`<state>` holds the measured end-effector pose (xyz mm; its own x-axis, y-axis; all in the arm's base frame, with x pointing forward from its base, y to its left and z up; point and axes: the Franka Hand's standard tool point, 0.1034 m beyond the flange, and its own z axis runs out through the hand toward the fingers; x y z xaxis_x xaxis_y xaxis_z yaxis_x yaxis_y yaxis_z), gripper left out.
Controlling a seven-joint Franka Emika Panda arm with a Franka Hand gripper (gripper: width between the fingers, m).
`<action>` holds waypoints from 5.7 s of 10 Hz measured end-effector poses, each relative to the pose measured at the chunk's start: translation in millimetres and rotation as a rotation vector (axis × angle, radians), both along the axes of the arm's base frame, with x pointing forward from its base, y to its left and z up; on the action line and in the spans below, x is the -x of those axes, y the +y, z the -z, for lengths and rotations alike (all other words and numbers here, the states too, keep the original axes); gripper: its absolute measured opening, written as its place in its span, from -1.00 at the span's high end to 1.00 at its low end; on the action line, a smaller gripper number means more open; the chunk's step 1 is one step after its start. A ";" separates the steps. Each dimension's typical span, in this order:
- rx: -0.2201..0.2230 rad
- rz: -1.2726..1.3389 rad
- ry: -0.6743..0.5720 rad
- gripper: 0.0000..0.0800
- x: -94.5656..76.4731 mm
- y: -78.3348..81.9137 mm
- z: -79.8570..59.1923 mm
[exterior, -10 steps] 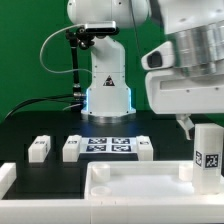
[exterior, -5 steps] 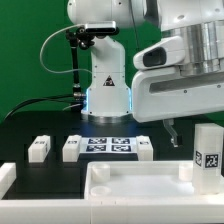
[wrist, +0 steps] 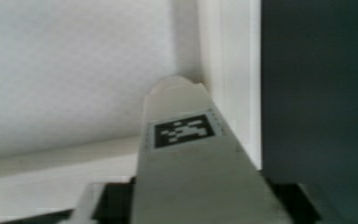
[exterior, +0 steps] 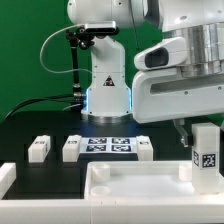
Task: Assemble desk
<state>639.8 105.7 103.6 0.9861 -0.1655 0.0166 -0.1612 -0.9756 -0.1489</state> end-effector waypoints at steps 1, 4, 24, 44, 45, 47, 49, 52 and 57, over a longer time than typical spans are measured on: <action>-0.001 0.050 0.007 0.27 -0.2 -1.0 -0.2; -0.007 0.276 0.039 0.27 -0.1 0.5 -0.4; -0.187 1.428 0.242 -0.62 0.6 3.6 -31.5; -0.068 0.378 0.123 -0.62 105.1 -3.3 5.5; -0.047 0.311 0.106 -0.62 117.5 -7.2 17.5; -0.021 0.155 0.092 -0.62 136.5 -11.2 31.0; -0.020 0.016 0.064 -0.62 132.9 -12.1 29.7; 0.010 -0.143 0.126 -0.62 156.9 -24.1 55.0; -0.044 -0.123 0.359 -0.62 171.2 -39.9 59.3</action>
Offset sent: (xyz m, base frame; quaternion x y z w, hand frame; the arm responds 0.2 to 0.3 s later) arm 0.0018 0.0006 0.0036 -0.0407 0.0176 0.2302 0.9721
